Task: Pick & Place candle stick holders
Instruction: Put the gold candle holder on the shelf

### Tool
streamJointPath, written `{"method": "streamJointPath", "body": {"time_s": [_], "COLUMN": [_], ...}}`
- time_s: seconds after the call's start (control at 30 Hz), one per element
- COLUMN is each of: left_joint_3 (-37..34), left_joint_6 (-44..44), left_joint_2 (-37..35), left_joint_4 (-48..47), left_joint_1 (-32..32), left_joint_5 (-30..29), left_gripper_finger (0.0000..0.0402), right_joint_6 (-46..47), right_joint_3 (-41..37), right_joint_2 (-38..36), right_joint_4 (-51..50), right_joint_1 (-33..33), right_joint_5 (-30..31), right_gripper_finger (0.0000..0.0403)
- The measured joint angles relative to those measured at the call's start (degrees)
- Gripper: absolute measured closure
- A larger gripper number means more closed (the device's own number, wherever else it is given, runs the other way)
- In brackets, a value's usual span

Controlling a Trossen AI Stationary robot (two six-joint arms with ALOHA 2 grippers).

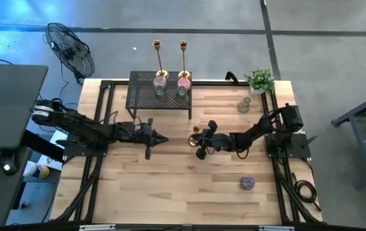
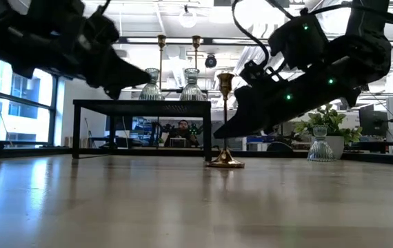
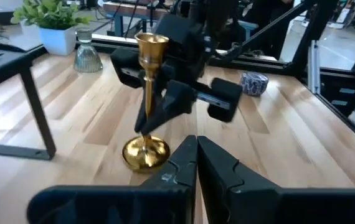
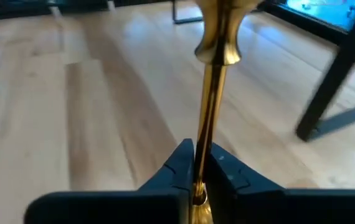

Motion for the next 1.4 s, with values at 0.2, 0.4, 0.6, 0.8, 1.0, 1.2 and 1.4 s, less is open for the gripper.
{"method": "streamJointPath", "body": {"time_s": [0.2,0.4,0.6,0.8,1.0,1.2,1.4], "left_joint_3": [6.87,10.41,11.68,14.26,18.7,20.12,20.12], "left_joint_6": [-3.19,-3.05,-3.04,-2.72,0.43,2.77,3.95], "left_joint_2": [5.06,6.3,6.3,9.44,14.17,15.56,15.54], "left_joint_4": [-0.23,-3.49,-4.32,-3.77,-3.15,-1.55,-1.78], "left_joint_1": [-3.63,-7.37,-8.91,-8.82,-9.26,-9.1,-9.05], "left_joint_5": [-2.73,-7.44,-7.82,-6.67,-4.86,-1.11,-1.11], "left_gripper_finger": [0.0328,0.0246,0.0202,0.0199,0.0203,0.0283,0.0378], "right_joint_6": [-1.63,-3.97,-4.32,-5.62,-5.35,-5.62,-5.22], "right_joint_3": [6.47,12.74,18.25,20.41,20.08,20.08,20.06], "right_joint_2": [-0.13,-0.15,-0.15,-0.15,-0.15,-0.15,-0.15], "right_joint_4": [-4.65,-9.07,-14.91,-16.91,-17.96,-17.99,-17.9], "right_joint_1": [2.56,6.43,8.4,9.48,9.41,9.46,9.5], "right_joint_5": [-4.35,-2.35,-2.65,-2.74,-4.64,-4.78,-5.02], "right_gripper_finger": [0.0379,0.039,0.0392,0.039,0.039,0.0386,0.0361]}}
